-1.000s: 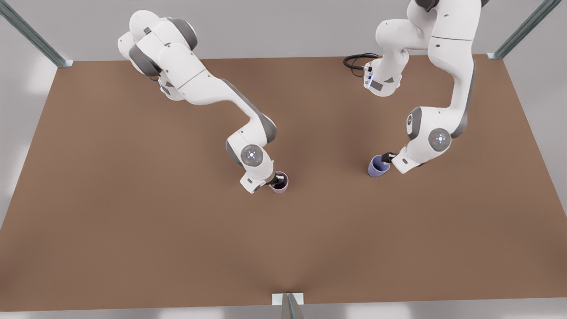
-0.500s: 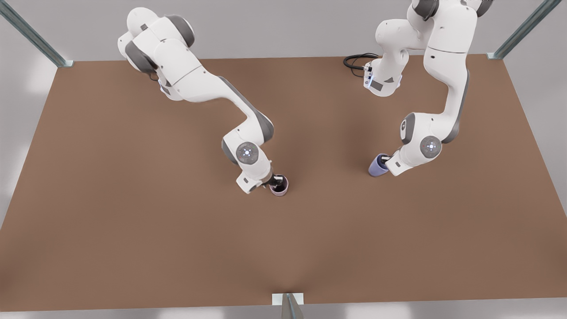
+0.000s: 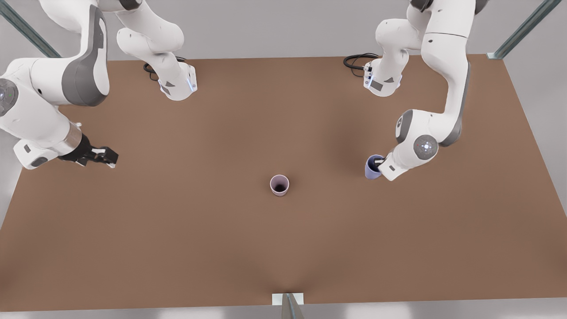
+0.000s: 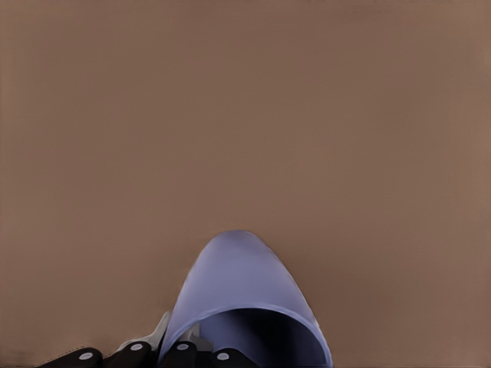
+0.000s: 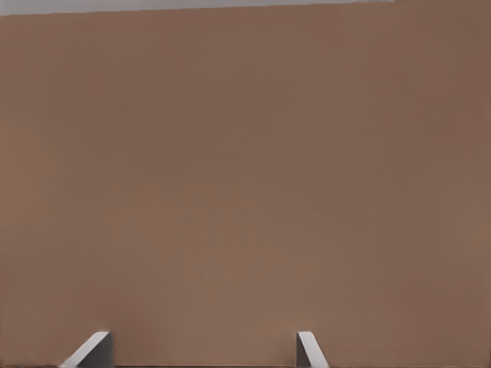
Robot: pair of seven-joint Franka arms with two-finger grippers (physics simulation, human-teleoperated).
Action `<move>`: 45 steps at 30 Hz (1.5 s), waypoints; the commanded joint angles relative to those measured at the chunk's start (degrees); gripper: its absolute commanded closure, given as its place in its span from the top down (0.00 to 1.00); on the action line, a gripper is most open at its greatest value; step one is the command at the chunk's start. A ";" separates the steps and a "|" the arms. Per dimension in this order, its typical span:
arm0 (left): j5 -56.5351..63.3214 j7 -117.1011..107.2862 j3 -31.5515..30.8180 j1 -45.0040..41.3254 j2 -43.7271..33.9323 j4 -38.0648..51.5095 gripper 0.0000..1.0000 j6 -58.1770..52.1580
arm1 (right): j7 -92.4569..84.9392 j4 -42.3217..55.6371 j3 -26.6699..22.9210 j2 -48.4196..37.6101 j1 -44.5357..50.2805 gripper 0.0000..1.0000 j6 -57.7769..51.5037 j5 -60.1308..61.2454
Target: Stack the cups, with the pink cup at the bottom and the purple cup at the top
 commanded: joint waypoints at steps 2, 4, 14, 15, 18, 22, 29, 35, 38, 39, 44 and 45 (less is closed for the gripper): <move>-4.41 -4.26 -0.07 -1.75 1.45 5.14 0.21 -3.41 | -0.52 0.09 -0.03 0.08 -1.12 1.00 -0.38 0.36; -5.72 -11.03 -0.08 -4.83 4.61 11.56 0.21 -4.47 | 3.34 3.08 -0.12 2.98 -2.00 1.00 -0.12 0.27; -10.12 -38.27 -10.88 -9.05 18.50 34.50 0.21 -9.04 | 3.69 5.10 0.06 3.77 -1.74 1.00 1.73 0.89; -10.12 -39.85 -11.15 -9.92 19.11 35.12 0.21 -8.95 | 3.69 5.10 0.06 3.77 -1.82 1.00 2.34 1.15; -11.70 -46.10 -11.15 -13.88 22.01 38.80 0.21 -6.14 | 3.69 5.45 0.06 3.77 -1.82 1.00 2.69 1.24; -11.70 -49.53 -11.15 -16.70 24.65 41.62 0.21 -4.56 | 3.69 5.45 0.06 3.77 -1.82 1.00 2.78 1.24; -10.47 -49.44 -10.97 -17.49 26.06 41.53 0.21 -4.38 | 3.69 5.36 0.06 3.77 -1.82 1.00 2.78 2.03; -8.71 -49.26 -10.89 -17.49 27.03 41.36 0.21 -3.85 | 3.69 5.45 0.06 3.77 -1.82 1.00 2.96 2.12; -8.71 -49.26 -10.71 -17.49 27.11 41.36 0.21 -3.85 | 3.69 5.63 0.06 4.13 -1.82 1.00 2.96 2.12; -8.71 -49.26 -10.71 -17.49 27.12 41.45 0.21 -3.85 | 3.69 5.63 0.14 4.13 -1.82 1.00 2.96 2.12; -8.01 -49.79 -10.80 -17.49 27.73 41.36 0.21 -2.27 | 3.69 5.72 0.06 4.21 -1.82 1.00 2.96 2.12; -8.01 -49.88 -10.71 -17.49 27.82 41.36 0.21 -2.36 | 3.69 5.63 0.06 4.21 -1.82 1.00 2.96 2.12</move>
